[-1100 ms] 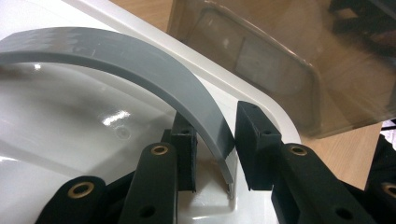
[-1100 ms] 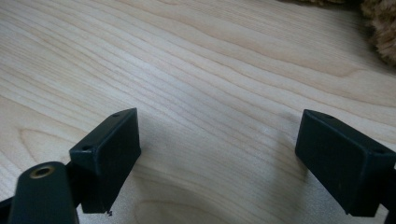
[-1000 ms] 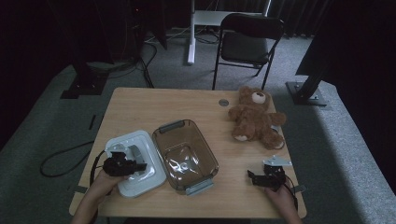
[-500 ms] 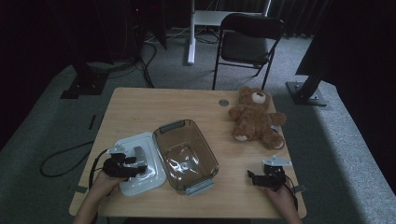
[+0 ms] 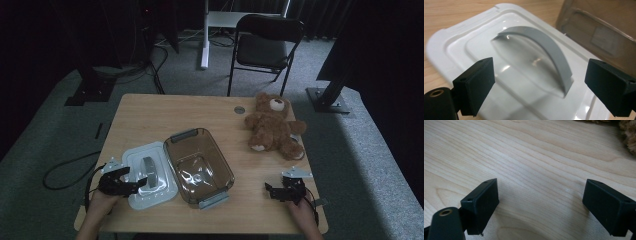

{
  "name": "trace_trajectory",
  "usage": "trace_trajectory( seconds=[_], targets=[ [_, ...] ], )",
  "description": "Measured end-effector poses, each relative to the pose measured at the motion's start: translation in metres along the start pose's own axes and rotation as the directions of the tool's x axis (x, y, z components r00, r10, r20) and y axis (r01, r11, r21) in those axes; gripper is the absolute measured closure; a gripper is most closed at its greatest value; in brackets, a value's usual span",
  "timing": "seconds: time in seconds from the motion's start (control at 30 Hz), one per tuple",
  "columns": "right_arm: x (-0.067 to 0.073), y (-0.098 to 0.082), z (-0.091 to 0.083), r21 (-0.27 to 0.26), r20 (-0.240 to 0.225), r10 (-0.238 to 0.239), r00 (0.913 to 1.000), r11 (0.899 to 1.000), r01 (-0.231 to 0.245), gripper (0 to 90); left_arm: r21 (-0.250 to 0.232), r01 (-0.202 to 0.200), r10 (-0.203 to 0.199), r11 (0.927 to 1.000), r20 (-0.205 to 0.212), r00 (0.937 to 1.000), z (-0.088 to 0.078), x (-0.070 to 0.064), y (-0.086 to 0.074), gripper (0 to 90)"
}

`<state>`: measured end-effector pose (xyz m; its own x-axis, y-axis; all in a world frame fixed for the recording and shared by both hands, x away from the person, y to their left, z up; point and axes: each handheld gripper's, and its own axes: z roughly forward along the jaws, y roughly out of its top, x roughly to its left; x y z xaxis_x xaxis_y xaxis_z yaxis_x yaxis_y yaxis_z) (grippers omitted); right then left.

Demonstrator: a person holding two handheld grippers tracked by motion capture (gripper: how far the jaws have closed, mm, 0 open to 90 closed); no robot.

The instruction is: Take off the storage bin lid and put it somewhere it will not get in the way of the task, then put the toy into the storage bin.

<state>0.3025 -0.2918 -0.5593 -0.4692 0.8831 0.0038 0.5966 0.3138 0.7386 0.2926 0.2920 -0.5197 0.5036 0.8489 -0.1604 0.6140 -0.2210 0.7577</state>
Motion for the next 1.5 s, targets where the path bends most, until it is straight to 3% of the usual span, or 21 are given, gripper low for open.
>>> trace_trajectory(
  seconds=[0.03,0.17,0.27,0.43,0.47,0.53,0.6,0.63,0.67,0.8,0.87,1.0,1.13,1.27,1.37,1.47,1.5],
  targets=[
    [-0.001,0.0,-0.001,0.001,0.0,-0.013,0.9999,1.0,0.013,12.6,0.033,0.017,-0.016,0.9993,-0.037,0.9992,-0.001,0.001,-0.002,0.5],
    [-0.003,0.001,-0.004,-0.002,0.011,-0.01,0.9999,1.0,0.01,12.7,0.03,0.031,-0.028,0.9991,-0.081,0.9963,-0.005,0.001,-0.007,0.5],
    [-0.008,0.004,-0.013,-0.034,0.02,0.017,0.9996,0.999,-0.016,12.6,0.026,0.022,-0.018,0.9994,-0.142,0.9896,-0.013,0.0,-0.015,0.6],
    [-0.011,0.014,-0.023,-0.081,0.048,0.035,0.9982,0.996,-0.031,12.6,0.044,0.038,-0.028,0.9983,-0.194,0.9805,-0.016,0.007,-0.026,0.6],
    [-0.013,0.02,-0.028,-0.105,0.069,0.045,0.9966,0.994,-0.038,12.6,0.045,0.049,-0.039,0.9978,-0.214,0.9761,-0.017,0.01,-0.033,0.6],
    [-0.015,0.024,-0.03,-0.116,0.069,0.061,0.9957,0.992,-0.053,12.6,0.051,0.058,-0.046,0.997,-0.221,0.9743,-0.017,0.011,-0.035,0.6],
    [-0.02,0.035,-0.036,-0.135,0.063,0.116,0.9913,0.985,-0.106,12.6,0.072,0.047,-0.027,0.9963,-0.255,0.9666,-0.017,0.014,-0.042,0.6],
    [-0.02,0.035,-0.036,-0.135,0.063,0.116,0.9913,0.985,-0.106,12.6,0.072,0.047,-0.027,0.9963,-0.255,0.9666,-0.017,0.014,-0.042,0.6],
    [-0.023,0.042,-0.038,-0.158,0.067,0.15,0.9863,0.978,-0.138,12.6,0.077,0.049,-0.027,0.9959,-0.259,0.9655,-0.018,0.015,-0.045,0.6],
    [-0.029,0.053,-0.039,-0.18,0.068,0.161,0.9846,0.973,-0.147,12.6,0.066,0.054,-0.035,0.9963,-0.262,0.9644,-0.017,0.016,-0.045,0.6],
    [-0.031,0.065,-0.039,-0.192,0.105,0.154,0.9825,0.973,-0.131,12.6,0.062,0.057,-0.04,0.9964,-0.251,0.9672,-0.016,0.017,-0.045,0.6],
    [-0.037,0.079,-0.038,-0.212,0.089,0.196,0.9766,0.962,-0.173,12.6,0.042,0.082,-0.072,0.9958,-0.208,0.9756,-0.014,0.022,-0.048,0.6],
    [-0.038,0.089,-0.038,-0.216,0.09,0.199,0.976,0.96,-0.176,12.6,0.036,0.093,-0.084,0.995,-0.199,0.9763,-0.015,0.024,-0.049,0.6],
    [-0.041,0.102,-0.035,-0.225,0.088,0.199,0.9761,0.959,-0.175,12.6,0.03,0.104,-0.096,0.9941,-0.207,0.9737,-0.017,0.026,-0.051,0.6],
    [-0.045,0.113,-0.029,-0.226,0.099,0.2,0.9748,0.958,-0.174,12.6,0.024,0.128,-0.119,0.9915,-0.245,0.9622,-0.02,0.028,-0.052,0.6],
    [-0.049,0.118,-0.025,-0.221,0.097,0.21,0.9729,0.958,-0.185,12.6,0.024,0.133,-0.123,0.9908,-0.256,0.9589,-0.021,0.029,-0.053,0.6],
    [-0.05,0.123,-0.019,-0.205,0.115,0.204,0.9721,0.962,-0.178,12.4,0.028,0.134,-0.122,0.9906,-0.266,0.9564,-0.022,0.029,-0.053,0.6]
  ],
)
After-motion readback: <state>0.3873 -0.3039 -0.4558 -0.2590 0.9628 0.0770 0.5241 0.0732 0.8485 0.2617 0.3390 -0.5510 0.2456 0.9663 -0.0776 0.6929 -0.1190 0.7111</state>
